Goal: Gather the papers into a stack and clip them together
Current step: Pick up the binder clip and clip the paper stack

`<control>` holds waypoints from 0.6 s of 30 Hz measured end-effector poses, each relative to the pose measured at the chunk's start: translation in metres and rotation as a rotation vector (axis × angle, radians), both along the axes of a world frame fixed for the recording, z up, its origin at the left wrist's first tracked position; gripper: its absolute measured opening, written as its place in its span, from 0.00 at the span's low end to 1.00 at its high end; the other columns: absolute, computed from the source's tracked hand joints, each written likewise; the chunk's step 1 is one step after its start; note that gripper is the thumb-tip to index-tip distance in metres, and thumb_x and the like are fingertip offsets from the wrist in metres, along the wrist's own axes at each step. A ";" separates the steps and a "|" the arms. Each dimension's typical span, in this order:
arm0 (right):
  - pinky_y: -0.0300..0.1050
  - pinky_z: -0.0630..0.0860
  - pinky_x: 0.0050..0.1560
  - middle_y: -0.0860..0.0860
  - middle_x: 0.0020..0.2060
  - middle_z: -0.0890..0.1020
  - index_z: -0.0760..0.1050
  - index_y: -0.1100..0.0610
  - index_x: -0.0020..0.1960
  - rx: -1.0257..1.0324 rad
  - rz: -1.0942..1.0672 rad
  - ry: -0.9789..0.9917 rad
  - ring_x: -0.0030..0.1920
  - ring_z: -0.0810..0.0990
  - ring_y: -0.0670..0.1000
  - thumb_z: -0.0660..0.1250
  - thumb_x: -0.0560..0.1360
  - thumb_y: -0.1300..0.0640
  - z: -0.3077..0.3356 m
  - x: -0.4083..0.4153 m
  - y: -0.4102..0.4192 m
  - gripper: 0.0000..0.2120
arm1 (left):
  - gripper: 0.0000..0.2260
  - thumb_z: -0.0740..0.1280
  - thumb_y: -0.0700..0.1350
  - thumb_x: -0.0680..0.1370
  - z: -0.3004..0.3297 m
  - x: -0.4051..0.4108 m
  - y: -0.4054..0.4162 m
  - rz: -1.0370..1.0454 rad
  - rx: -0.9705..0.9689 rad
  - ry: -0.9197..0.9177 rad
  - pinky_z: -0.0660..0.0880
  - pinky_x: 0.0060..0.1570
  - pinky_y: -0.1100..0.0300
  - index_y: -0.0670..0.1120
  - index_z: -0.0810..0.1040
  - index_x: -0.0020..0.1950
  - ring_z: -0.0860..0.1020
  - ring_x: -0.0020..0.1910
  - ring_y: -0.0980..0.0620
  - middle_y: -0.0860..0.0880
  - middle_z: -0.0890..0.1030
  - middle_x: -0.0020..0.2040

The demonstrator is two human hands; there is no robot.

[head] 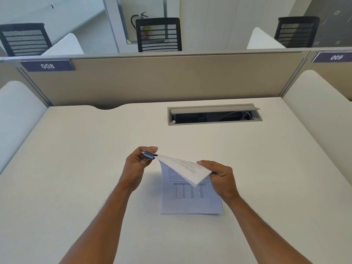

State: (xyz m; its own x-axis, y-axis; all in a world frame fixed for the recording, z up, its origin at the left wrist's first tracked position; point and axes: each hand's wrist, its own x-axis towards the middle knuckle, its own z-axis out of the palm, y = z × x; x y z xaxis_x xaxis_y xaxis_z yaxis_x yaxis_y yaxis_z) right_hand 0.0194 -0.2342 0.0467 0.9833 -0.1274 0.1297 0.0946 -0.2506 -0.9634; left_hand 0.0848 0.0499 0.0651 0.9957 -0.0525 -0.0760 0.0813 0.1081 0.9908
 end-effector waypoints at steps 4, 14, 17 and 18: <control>0.35 0.78 0.59 0.35 0.51 0.86 0.85 0.55 0.55 0.002 -0.008 0.018 0.57 0.83 0.41 0.59 0.70 0.82 0.002 0.001 0.002 0.29 | 0.22 0.64 0.25 0.78 -0.001 0.001 -0.001 0.016 0.013 -0.014 0.75 0.63 0.54 0.52 0.85 0.47 0.81 0.60 0.46 0.46 0.86 0.56; 0.48 0.82 0.51 0.50 0.47 0.88 0.86 0.56 0.52 0.144 -0.020 0.226 0.49 0.86 0.51 0.68 0.78 0.65 0.013 0.021 0.008 0.09 | 0.08 0.66 0.36 0.81 -0.001 0.000 -0.008 0.083 -0.057 0.065 0.77 0.57 0.53 0.46 0.81 0.57 0.81 0.52 0.49 0.45 0.85 0.52; 0.55 0.84 0.52 0.52 0.47 0.88 0.86 0.55 0.52 0.269 -0.043 0.309 0.48 0.87 0.57 0.69 0.78 0.64 0.021 0.030 0.014 0.09 | 0.09 0.68 0.38 0.80 -0.007 -0.010 -0.011 0.066 -0.029 0.153 0.81 0.55 0.47 0.42 0.78 0.60 0.84 0.54 0.42 0.43 0.86 0.54; 0.56 0.84 0.52 0.51 0.47 0.88 0.85 0.54 0.53 0.298 -0.053 0.328 0.48 0.87 0.57 0.69 0.78 0.64 0.024 0.033 0.017 0.09 | 0.10 0.68 0.38 0.80 -0.010 -0.015 -0.012 0.049 -0.028 0.174 0.82 0.54 0.46 0.41 0.77 0.61 0.84 0.55 0.41 0.43 0.86 0.55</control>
State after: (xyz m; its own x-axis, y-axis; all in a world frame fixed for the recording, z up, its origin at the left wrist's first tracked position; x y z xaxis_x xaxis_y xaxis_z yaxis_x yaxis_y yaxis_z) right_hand 0.0528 -0.2175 0.0702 0.9575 -0.1636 -0.2377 -0.2333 0.0459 -0.9713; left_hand 0.0694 0.0376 0.0553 0.9691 -0.0085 -0.2465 0.2452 0.1434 0.9588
